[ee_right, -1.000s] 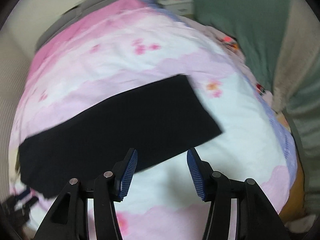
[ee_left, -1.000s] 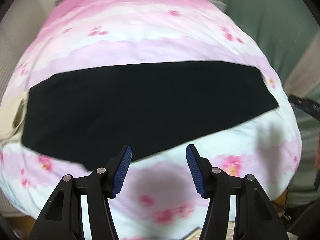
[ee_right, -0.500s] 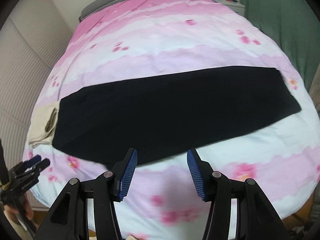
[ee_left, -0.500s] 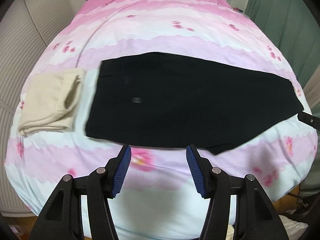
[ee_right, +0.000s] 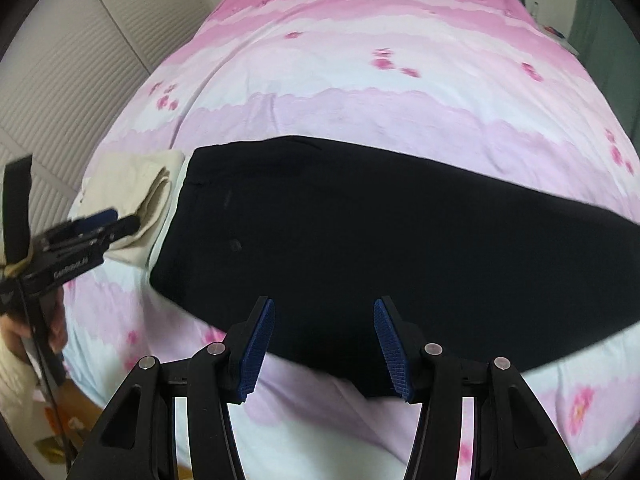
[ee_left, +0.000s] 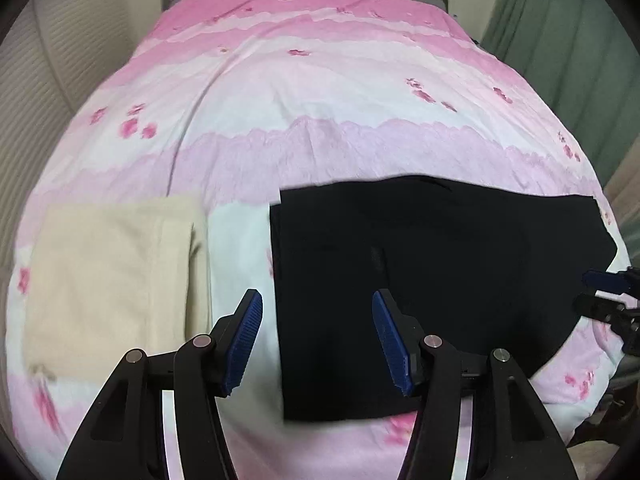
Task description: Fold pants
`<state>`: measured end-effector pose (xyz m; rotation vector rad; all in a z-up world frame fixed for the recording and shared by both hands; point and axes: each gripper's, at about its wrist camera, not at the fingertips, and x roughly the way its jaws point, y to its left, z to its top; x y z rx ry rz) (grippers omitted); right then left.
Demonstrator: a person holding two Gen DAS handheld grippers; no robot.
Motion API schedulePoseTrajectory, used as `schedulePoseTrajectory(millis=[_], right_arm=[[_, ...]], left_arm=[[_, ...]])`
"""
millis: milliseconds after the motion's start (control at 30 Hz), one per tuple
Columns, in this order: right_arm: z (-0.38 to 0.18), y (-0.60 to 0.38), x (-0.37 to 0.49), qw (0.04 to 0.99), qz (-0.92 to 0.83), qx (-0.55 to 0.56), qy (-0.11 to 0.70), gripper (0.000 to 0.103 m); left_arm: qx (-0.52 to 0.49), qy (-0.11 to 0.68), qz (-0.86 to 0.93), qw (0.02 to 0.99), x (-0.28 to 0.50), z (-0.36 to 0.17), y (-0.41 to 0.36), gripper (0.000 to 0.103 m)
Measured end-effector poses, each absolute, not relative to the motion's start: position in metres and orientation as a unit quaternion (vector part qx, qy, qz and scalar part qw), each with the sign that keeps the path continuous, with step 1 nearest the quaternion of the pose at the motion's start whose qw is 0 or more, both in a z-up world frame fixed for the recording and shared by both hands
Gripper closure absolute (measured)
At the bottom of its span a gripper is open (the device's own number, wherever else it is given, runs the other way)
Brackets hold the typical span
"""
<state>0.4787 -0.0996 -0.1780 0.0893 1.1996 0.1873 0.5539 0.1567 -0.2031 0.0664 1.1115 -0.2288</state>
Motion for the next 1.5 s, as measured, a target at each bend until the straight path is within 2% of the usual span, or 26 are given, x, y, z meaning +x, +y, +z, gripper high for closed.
schedulePoseTrajectory(millis=[200,500,533,633,800,1067,1100,1133,1167,1333,1500], right_arm=[[-0.197,-0.058,0.529,0.807,0.097,0.044,0.58,0.05],[-0.214,-0.027,0.559,0.792,0.109,0.035,0.6,0.05],[-0.216,-0.025,0.56,0.789,0.108,0.034,0.603,0.05],[-0.221,-0.024,0.56,0.785,0.108,0.031,0.61,0.05],[-0.224,-0.032,0.559,0.78,0.105,0.041,0.615,0.05],[-0.225,-0.039,0.558,0.78,0.094,0.044,0.617,0.05],[-0.224,-0.04,0.559,0.781,0.091,0.042,0.616,0.05],[-0.224,-0.041,0.559,0.782,0.09,0.043,0.616,0.05],[-0.223,-0.042,0.56,0.782,0.089,0.044,0.615,0.05],[-0.224,-0.044,0.559,0.784,0.088,0.041,0.613,0.05],[-0.224,-0.041,0.556,0.785,0.092,0.033,0.612,0.05]], left_arm=[[0.003,0.556,-0.14,0.82,0.623,-0.237,0.174,0.047],[-0.048,0.592,-0.173,0.785,0.678,-0.277,0.175,0.048],[-0.049,0.596,-0.174,0.782,0.681,-0.28,0.173,0.05],[-0.065,0.607,-0.189,0.769,0.679,-0.281,0.171,0.071],[-0.116,0.585,-0.252,0.762,0.674,-0.261,0.171,0.072],[-0.175,0.619,-0.211,0.736,0.708,-0.308,0.156,0.072],[-0.164,0.617,-0.203,0.742,0.707,-0.308,0.154,0.076],[-0.151,0.616,-0.19,0.75,0.706,-0.306,0.153,0.093],[-0.139,0.611,-0.178,0.759,0.704,-0.301,0.154,0.095],[-0.163,0.569,-0.173,0.788,0.689,-0.273,0.185,0.095],[-0.129,0.591,-0.147,0.783,0.696,-0.294,0.183,0.095]])
